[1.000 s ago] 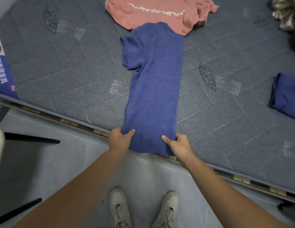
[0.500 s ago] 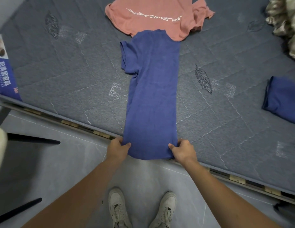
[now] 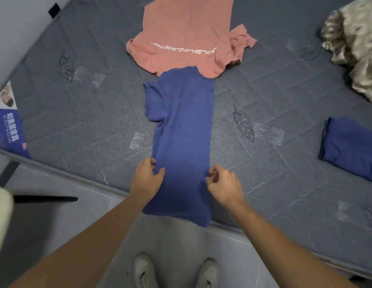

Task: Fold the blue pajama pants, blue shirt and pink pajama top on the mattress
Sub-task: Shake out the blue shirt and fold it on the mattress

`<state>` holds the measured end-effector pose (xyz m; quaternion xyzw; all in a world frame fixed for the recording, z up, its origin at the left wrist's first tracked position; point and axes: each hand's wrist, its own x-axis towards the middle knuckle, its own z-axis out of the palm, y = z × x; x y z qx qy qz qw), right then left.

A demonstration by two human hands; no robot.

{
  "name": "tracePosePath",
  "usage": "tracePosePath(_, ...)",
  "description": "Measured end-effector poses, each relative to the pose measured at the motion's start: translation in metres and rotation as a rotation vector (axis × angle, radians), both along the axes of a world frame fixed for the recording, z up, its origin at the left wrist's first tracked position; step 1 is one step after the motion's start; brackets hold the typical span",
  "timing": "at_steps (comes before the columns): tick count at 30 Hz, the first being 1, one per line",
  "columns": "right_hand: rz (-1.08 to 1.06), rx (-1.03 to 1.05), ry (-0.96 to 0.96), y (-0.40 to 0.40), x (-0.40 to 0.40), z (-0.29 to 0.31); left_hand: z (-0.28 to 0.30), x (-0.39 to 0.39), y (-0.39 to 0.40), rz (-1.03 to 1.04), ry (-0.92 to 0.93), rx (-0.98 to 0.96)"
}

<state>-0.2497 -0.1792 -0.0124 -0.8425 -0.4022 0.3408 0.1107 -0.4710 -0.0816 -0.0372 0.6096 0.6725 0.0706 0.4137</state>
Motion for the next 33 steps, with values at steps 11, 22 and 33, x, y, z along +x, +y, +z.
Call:
tracePosePath(11, 0.35, 0.162, -0.087, 0.169, 0.02, -0.057, -0.047, 0.049, 0.157, 0.301, -0.105, 0.014)
tracePosePath(22, 0.771, 0.294, -0.375, 0.389, 0.014, -0.061, -0.058, 0.054, 0.29, 0.382, -0.462, -0.299)
tracePosePath(33, 1.304, -0.115, -0.245, 0.499, -0.039, -0.044, -0.068, 0.042, 0.287, 0.138, -0.412, 0.006)
